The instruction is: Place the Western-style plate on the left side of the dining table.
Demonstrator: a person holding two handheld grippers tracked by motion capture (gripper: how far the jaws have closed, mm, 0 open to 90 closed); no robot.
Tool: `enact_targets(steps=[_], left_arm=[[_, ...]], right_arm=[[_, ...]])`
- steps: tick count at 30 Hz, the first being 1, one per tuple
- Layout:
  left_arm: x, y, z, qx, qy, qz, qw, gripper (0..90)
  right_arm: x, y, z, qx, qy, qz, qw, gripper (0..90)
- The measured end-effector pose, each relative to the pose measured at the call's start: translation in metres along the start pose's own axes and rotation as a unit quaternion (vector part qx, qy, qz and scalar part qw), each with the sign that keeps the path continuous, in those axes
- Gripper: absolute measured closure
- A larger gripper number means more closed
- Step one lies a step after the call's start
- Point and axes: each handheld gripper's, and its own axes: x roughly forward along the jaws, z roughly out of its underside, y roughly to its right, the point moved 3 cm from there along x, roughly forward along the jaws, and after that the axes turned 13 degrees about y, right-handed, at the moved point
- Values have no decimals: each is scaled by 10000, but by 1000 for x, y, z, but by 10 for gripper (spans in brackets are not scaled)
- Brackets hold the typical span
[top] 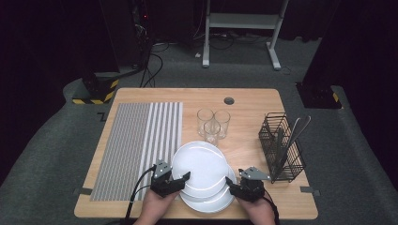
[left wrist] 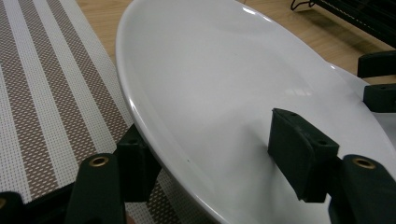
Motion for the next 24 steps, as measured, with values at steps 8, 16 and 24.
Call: enact_targets(steps=[8,16,24], left_arm=[[3,-8,2,-230,-33,-70,9997,389],[3,-4,4,-46,-68,-210,9997,443],[4,-6,4,-265,-185,-74,9995,449]], right_arm=[[2,4,-6,173,76,-29,9998,400],[17,-1,-17,364,145,-305,9988,442],[26,2,-13,594,15,-344,9976,468]])
